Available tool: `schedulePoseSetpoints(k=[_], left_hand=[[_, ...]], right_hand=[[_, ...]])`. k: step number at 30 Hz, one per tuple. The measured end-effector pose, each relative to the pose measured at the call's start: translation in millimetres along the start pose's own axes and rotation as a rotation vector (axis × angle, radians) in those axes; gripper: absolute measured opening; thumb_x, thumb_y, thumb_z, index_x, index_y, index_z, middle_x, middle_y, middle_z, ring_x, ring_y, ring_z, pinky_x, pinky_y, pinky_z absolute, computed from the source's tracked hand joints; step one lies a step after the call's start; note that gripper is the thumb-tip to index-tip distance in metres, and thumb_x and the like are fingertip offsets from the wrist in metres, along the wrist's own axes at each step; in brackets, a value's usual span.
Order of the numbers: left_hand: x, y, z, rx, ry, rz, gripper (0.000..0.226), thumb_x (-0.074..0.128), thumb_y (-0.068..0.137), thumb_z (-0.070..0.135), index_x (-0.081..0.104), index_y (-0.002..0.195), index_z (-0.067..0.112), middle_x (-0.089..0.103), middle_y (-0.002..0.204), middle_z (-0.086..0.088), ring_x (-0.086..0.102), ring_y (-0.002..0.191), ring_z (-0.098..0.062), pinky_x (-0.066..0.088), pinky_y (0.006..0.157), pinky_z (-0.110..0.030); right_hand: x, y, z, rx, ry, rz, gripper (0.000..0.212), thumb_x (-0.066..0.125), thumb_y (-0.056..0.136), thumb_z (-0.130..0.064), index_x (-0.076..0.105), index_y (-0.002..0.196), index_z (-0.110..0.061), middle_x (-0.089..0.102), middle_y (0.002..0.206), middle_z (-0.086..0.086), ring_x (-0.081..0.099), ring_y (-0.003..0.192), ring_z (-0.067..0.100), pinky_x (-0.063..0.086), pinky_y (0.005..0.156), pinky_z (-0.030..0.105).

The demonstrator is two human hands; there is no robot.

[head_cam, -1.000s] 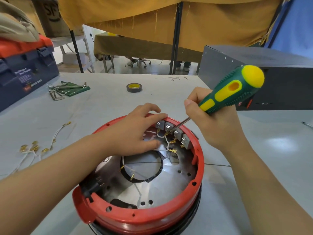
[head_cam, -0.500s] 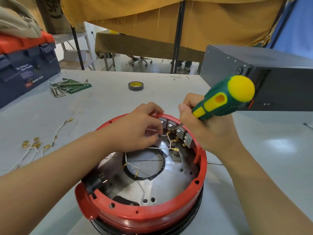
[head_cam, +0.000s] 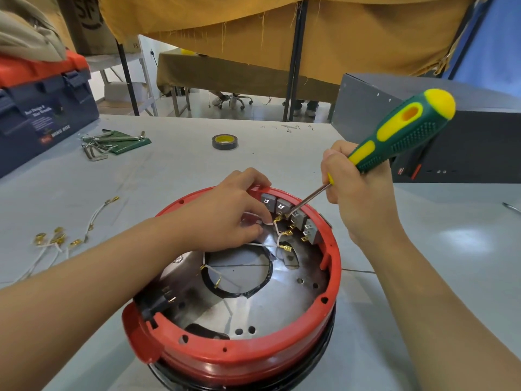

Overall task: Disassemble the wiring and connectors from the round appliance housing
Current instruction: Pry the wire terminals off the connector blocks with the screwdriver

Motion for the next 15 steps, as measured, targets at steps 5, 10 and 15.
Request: schedulePoseSetpoints(k=[5, 10, 15], left_hand=[[0.7, 1.3, -0.4, -0.009, 0.001, -0.007, 0.015, 0.063, 0.085, 0.031, 0.071, 0.098, 0.034, 0.033, 0.136, 0.007, 0.032, 0.123, -0.007, 0.034, 0.104, -0.030], [1.1, 2.1, -1.0, -0.017, 0.001, -0.011, 0.013, 0.064, 0.085, 0.031, 0.071, 0.095, 0.033, 0.033, 0.136, 0.007, 0.033, 0.122, -0.007, 0.036, 0.103, -0.030], [0.9, 3.1, -0.6, -0.026, 0.004, -0.013, 0.013, 0.063, 0.085, 0.028, 0.071, 0.094, 0.031, 0.034, 0.136, 0.006, 0.034, 0.122, -0.009, 0.038, 0.103, -0.034]], right_hand=[[-1.6, 1.5, 4.9, 0.019, 0.050, -0.017, 0.032, 0.048, 0.077, -0.017, 0.031, 0.051, -0.012, 0.029, 0.047, -0.009, 0.028, 0.045, 0.007, 0.027, 0.046, 0.012], [-3.6, 4.9, 7.2, 0.051, 0.076, -0.020, 0.033, 0.048, 0.074, -0.014, 0.036, 0.044, -0.022, 0.030, 0.045, -0.012, 0.029, 0.043, 0.005, 0.027, 0.046, 0.013], [-4.6, 5.7, 9.0, 0.093, 0.079, 0.020, 0.031, 0.047, 0.071, -0.014, 0.037, 0.042, -0.021, 0.028, 0.044, -0.009, 0.025, 0.040, 0.008, 0.024, 0.045, 0.018]])
Point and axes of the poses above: each hand's wrist, its own y-axis towards the middle knuckle, its own x-axis out of the palm, z = x × y, the point moved 2 cm from there along y, towards the middle knuckle
